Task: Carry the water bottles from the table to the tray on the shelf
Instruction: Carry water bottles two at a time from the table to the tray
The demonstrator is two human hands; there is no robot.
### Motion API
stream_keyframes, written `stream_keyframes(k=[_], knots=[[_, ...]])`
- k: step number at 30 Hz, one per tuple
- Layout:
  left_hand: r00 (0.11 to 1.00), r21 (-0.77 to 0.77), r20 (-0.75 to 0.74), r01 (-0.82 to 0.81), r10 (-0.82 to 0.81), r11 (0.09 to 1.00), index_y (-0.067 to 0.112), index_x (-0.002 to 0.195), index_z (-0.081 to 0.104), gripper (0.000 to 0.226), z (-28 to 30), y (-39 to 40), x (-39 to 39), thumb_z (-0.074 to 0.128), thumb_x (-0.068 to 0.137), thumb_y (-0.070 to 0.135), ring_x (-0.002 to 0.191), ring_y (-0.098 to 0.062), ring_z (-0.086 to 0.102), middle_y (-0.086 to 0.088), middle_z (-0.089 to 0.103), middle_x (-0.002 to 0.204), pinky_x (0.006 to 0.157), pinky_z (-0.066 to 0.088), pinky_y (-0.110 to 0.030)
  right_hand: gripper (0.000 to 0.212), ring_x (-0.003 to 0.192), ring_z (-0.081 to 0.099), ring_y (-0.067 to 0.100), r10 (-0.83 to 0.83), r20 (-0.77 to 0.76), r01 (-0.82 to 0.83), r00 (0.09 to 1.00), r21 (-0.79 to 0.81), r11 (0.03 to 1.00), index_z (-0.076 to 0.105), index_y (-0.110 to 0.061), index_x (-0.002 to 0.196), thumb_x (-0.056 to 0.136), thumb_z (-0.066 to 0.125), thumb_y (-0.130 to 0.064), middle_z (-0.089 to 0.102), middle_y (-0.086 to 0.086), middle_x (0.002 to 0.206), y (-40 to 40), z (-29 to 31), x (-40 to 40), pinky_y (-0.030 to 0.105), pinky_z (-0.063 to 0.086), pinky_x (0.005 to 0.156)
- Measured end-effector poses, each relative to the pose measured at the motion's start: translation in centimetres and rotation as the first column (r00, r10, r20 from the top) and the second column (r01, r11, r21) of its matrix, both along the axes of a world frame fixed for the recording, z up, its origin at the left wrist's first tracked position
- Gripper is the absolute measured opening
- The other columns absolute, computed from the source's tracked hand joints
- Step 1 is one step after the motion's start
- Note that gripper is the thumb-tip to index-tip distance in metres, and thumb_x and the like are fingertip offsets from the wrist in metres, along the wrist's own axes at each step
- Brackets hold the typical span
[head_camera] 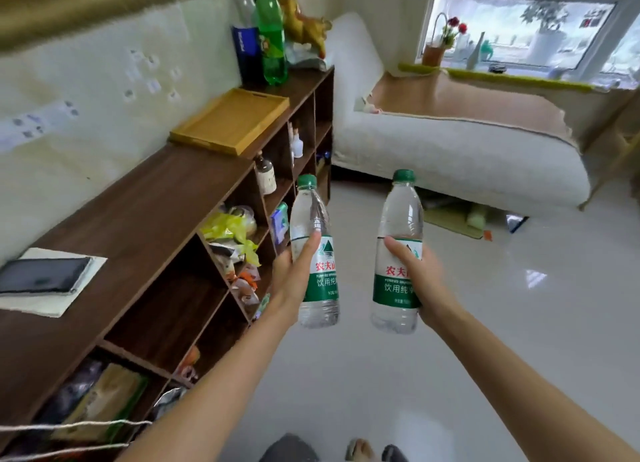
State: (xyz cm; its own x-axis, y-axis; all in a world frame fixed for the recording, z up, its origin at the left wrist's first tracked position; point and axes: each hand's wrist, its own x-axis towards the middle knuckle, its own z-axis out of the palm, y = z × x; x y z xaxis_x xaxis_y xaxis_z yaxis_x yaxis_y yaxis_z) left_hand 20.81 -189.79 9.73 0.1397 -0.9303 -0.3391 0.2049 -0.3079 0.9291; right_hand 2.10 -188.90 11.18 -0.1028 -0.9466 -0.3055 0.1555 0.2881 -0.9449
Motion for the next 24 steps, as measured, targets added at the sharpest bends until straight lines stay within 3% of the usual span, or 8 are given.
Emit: stream_keyframes(k=[5, 12, 16, 20, 24], knots=[[0.985, -0.026, -0.015, -0.172, 0.171, 0.985, 0.021, 0.102, 0.068, 0.026, 0.3, -10.6, 2.1, 0.063, 0.088, 0.043, 0.085, -0.022, 0.072, -0.006, 0.075, 0.096, 0.071, 0.057, -0.031, 0.021, 0.075, 0.068, 0.026, 0.164, -0.037, -0.165, 0.986, -0.009, 0.986, 0.060, -0.018, 0.100, 0.084, 0.070, -0.028, 0.071, 0.013, 0.090, -14.0, 0.3, 2.1, 0.043, 0.056, 0.078], [0.946, -0.085, 0.035, -0.319, 0.323, 0.944, 0.017, 0.103, 0.067, 0.027, 0.1, -25.6, 7.4, 0.064, 0.088, 0.040, 0.081, -0.015, 0.072, -0.002, 0.075, 0.094, 0.065, 0.055, -0.026, 0.015, 0.065, 0.069, 0.015, 0.298, -0.036, -0.300, 0.954, -0.055, 0.952, 0.061, -0.022, 0.098, 0.086, 0.069, -0.024, 0.072, 0.002, 0.078, -31.6, 0.5, 7.9, 0.029, 0.055, 0.061], [0.919, -0.107, 0.073, -0.380, 0.388, 0.919, 0.018, 0.102, 0.067, 0.029, 1.4, -33.5, 10.8, 0.064, 0.087, 0.042, 0.080, -0.016, 0.072, -0.002, 0.075, 0.092, 0.064, 0.055, -0.024, 0.016, 0.069, 0.069, 0.015, 0.399, -0.029, -0.400, 0.917, -0.081, 0.913, 0.061, -0.023, 0.099, 0.085, 0.069, -0.022, 0.072, 0.002, 0.080, -40.7, 1.5, 11.5, 0.032, 0.057, 0.067], [0.862, -0.089, 0.069, -0.496, 0.502, 0.864, 0.013, 0.101, 0.069, 0.037, 1.7, -39.4, 14.0, 0.067, 0.082, 0.045, 0.081, -0.023, 0.072, -0.008, 0.075, 0.091, 0.073, 0.056, -0.034, 0.019, 0.073, 0.069, 0.017, 0.520, -0.023, -0.520, 0.854, -0.084, 0.850, 0.062, -0.022, 0.103, 0.085, 0.070, -0.024, 0.071, 0.003, 0.084, -48.5, 1.7, 15.3, 0.034, 0.057, 0.071], [0.784, -0.119, 0.097, -0.603, 0.613, 0.789, 0.016, 0.096, 0.066, 0.026, 1.5, -44.6, 17.0, 0.068, 0.083, 0.038, 0.074, -0.016, 0.072, -0.005, 0.074, 0.088, 0.058, 0.055, -0.023, 0.020, 0.072, 0.070, 0.018, 0.682, -0.065, -0.685, 0.729, -0.092, 0.723, 0.060, -0.021, 0.101, 0.085, 0.070, -0.025, 0.071, 0.004, 0.083, -56.6, 1.5, 19.7, 0.032, 0.058, 0.069]])
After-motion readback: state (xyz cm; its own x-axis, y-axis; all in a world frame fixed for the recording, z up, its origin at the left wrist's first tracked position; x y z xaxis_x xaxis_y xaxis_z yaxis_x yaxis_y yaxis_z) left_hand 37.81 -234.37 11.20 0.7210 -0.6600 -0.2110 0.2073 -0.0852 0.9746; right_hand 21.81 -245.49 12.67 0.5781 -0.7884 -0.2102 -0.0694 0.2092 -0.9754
